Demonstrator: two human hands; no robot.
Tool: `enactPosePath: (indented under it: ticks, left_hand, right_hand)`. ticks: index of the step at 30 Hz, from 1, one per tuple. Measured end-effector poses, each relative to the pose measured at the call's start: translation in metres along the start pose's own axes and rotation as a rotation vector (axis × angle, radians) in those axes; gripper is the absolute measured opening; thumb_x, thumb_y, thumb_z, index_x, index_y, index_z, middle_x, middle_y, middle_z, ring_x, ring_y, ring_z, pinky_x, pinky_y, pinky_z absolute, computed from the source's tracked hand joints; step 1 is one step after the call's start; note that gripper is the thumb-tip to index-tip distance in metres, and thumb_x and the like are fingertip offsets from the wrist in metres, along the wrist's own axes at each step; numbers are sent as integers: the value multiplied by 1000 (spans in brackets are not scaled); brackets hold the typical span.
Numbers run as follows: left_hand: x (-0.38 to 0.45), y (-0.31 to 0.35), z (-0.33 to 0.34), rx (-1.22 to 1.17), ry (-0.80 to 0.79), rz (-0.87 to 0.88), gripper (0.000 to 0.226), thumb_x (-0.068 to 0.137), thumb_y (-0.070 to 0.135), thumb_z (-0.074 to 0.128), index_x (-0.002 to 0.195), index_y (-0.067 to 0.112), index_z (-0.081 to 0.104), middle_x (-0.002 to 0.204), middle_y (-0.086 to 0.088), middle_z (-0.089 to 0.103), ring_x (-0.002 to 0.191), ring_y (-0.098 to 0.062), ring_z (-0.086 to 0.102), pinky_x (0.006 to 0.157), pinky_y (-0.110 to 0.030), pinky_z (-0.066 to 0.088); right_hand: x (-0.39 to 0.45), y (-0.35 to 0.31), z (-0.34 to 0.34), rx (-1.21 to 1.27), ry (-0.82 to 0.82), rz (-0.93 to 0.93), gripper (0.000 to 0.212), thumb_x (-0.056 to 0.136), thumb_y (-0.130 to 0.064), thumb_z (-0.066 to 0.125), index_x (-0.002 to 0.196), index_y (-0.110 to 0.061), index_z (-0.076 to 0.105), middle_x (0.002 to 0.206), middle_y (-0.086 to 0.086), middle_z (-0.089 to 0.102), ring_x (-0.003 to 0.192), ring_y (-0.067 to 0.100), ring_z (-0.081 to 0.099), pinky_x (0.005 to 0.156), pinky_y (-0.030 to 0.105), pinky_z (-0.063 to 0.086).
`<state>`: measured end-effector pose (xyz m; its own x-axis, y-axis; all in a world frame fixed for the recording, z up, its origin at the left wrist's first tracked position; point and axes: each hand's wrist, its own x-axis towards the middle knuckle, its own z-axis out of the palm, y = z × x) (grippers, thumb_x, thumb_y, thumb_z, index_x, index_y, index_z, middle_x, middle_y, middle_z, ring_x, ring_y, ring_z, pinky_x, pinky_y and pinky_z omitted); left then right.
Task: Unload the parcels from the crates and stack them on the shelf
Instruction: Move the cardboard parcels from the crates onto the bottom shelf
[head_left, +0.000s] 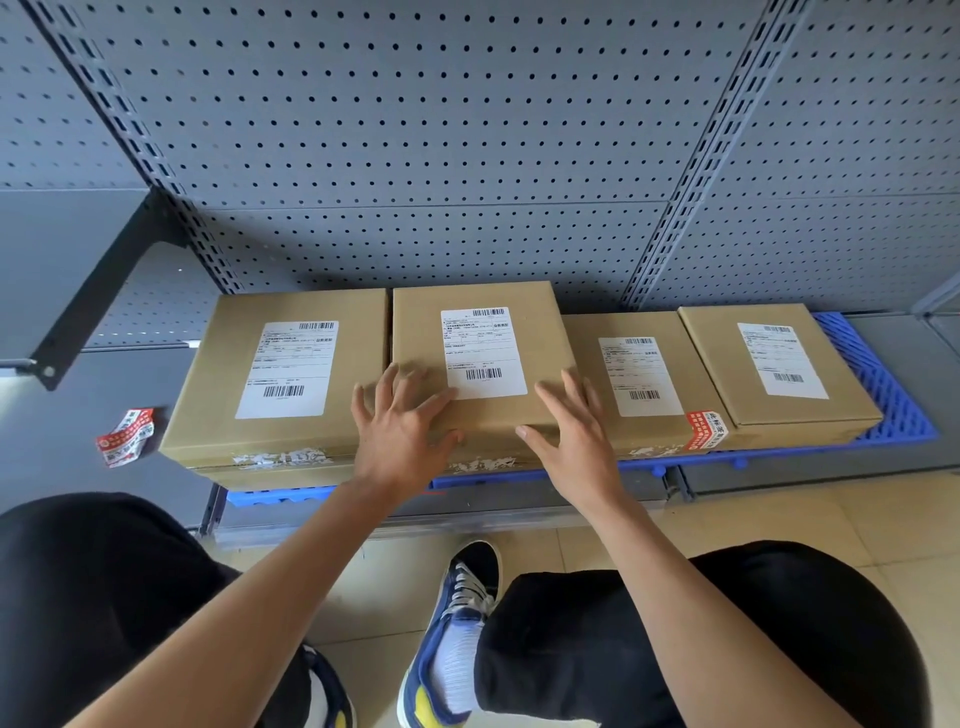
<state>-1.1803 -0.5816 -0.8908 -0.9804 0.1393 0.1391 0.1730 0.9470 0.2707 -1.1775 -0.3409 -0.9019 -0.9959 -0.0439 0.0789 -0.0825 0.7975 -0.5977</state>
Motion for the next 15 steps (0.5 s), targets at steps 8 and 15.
enactPosePath:
  ticks: [8, 15]
  left_hand:
    - [-1, 0, 0, 9, 2, 8, 60, 79, 59, 69, 134, 34, 63, 146, -9, 52, 142, -37, 36, 110, -60, 28]
    - [2, -1, -4, 24, -42, 0, 64, 80, 63, 66, 138, 37, 58, 151, -6, 46, 146, -33, 29, 111, -61, 25]
  right_hand:
    - [-4, 0, 5, -51, -2, -25, 61, 96, -46, 61, 151, -25, 44, 168, 3, 14, 155, 28, -1, 121, 52, 26]
    - [-6, -6, 7, -274, -33, -38, 66, 99, -55, 49, 154, -21, 36, 167, 11, 16, 153, 39, 2, 122, 60, 16]
